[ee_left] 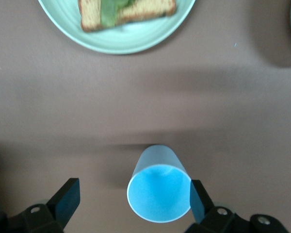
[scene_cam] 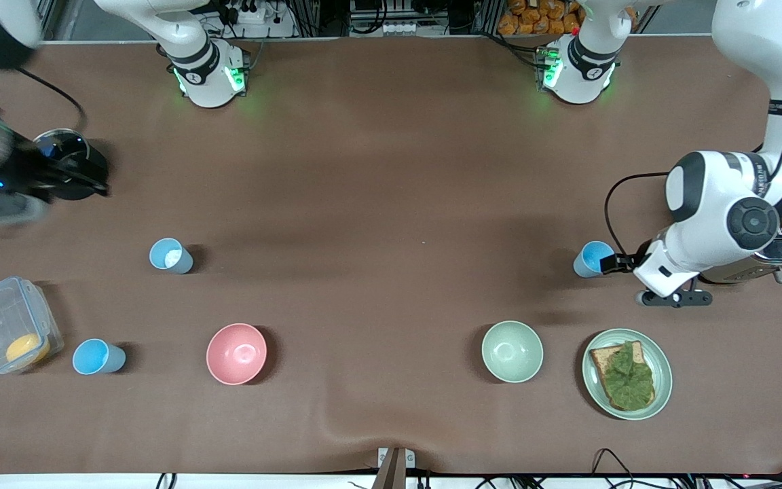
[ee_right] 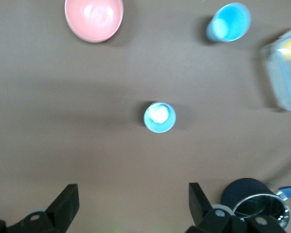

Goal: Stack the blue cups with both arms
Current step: 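Reach the left gripper to the blue cup while the right gripper reaches another, then close both grippers around their blue cups and lift them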

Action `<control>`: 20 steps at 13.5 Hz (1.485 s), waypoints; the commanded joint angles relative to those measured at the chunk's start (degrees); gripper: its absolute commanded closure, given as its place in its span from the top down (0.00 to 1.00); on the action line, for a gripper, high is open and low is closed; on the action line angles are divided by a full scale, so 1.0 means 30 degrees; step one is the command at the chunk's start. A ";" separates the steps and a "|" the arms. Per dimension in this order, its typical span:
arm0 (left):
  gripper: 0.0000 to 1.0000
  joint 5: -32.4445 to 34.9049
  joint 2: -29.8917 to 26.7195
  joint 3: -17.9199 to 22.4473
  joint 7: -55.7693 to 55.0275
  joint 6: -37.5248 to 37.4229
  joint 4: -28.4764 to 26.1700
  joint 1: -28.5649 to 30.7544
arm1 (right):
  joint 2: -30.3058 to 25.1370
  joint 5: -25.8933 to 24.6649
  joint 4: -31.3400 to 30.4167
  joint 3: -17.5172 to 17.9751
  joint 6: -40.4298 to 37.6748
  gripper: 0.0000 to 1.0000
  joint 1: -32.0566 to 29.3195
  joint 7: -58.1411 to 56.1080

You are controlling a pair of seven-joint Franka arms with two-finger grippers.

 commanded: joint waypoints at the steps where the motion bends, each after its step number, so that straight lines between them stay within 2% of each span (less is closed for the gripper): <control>1: 1.00 0.0411 -0.1545 -0.0085 -0.0385 0.0587 -0.2121 0.0118 | 0.1936 -0.0108 0.0065 -0.0145 0.0630 1.00 0.1518 0.0320; 6: 1.00 0.0411 -0.1693 -0.0085 -0.0414 0.2812 -0.4144 0.0147 | 0.2383 -0.0137 -0.4646 -0.0146 0.6047 1.00 0.1438 0.0380; 8: 1.00 0.0411 -0.1664 -0.0085 -0.0385 0.3399 -0.4614 0.0176 | 0.2937 -0.0195 -0.5646 -0.0146 0.7252 1.00 0.1409 0.0205; 11: 0.99 0.0411 -0.1430 -0.0085 -0.0414 0.3663 -0.4645 0.0352 | 0.4049 -0.0400 -0.5913 -0.0146 0.7809 1.00 0.0710 0.0058; 17: 0.79 0.0411 -0.0902 -0.0085 -0.0415 0.4513 -0.4645 0.0352 | 0.5459 -0.0401 -0.7844 -0.0146 1.1851 1.00 -0.0115 -0.0352; 19: 0.68 0.0411 -0.0726 -0.0085 -0.0415 0.4777 -0.4645 0.0352 | 0.5664 -0.0371 -0.8052 -0.0146 1.1974 1.00 -0.0115 -0.0353; 20: 0.59 0.0382 -0.0639 -0.0085 -0.0473 0.4836 -0.4645 0.0352 | 0.5781 -0.0371 -0.8052 -0.0146 1.1858 0.90 -0.0086 -0.0411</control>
